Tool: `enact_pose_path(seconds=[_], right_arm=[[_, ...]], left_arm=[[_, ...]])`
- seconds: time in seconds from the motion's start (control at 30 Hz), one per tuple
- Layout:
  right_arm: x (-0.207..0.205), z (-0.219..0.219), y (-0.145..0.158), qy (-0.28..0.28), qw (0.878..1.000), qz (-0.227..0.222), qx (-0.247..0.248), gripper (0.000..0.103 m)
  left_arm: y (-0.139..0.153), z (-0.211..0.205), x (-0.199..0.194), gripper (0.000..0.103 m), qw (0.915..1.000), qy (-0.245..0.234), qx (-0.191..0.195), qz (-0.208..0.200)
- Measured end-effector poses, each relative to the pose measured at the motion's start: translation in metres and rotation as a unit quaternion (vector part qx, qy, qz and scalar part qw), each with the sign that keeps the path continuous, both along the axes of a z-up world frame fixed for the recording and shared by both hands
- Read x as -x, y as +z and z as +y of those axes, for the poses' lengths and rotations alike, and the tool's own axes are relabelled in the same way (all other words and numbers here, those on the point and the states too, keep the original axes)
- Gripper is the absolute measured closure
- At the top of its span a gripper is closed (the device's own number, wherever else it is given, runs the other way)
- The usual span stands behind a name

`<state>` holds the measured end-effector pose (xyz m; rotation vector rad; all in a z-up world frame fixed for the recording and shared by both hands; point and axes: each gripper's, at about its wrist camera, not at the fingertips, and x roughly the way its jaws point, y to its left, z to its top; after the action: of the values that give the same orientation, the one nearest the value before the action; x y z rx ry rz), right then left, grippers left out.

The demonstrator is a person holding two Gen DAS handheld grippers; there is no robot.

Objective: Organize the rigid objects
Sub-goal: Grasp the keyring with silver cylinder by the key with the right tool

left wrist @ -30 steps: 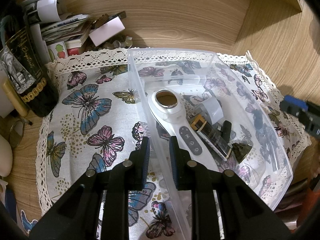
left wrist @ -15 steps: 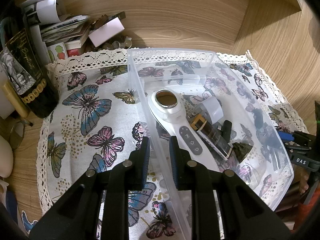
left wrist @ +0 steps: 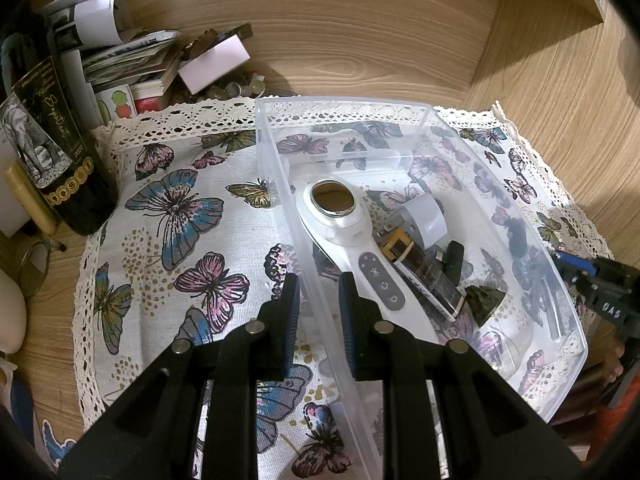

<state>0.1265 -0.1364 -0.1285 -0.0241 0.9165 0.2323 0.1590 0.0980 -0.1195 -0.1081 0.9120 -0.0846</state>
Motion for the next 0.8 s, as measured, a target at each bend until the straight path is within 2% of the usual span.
enact_pose_path(seconds=[0.2, 0.4, 0.63, 0.8], right_arm=[[-0.002, 0.007, 0.022, 0.010, 0.999, -0.040, 0.009, 0.080], [-0.014, 0.020, 0.046, 0.026, 0.997, -0.075, -0.005, 0.080], [-0.020, 0.042, 0.078, 0.057, 0.990, -0.127, -0.014, 0.080], [-0.018, 0.058, 0.093, 0.084, 0.985, -0.146, -0.024, 0.080]], left_arm=[[0.000, 0.000, 0.000, 0.084, 1.0000, 0.000, 0.000, 0.000], [0.000, 0.000, 0.000, 0.084, 1.0000, 0.000, 0.000, 0.000], [0.000, 0.000, 0.001, 0.084, 1.0000, 0.000, -0.001, -0.001], [0.000, 0.000, 0.001, 0.084, 1.0000, 0.000, 0.000, -0.001]])
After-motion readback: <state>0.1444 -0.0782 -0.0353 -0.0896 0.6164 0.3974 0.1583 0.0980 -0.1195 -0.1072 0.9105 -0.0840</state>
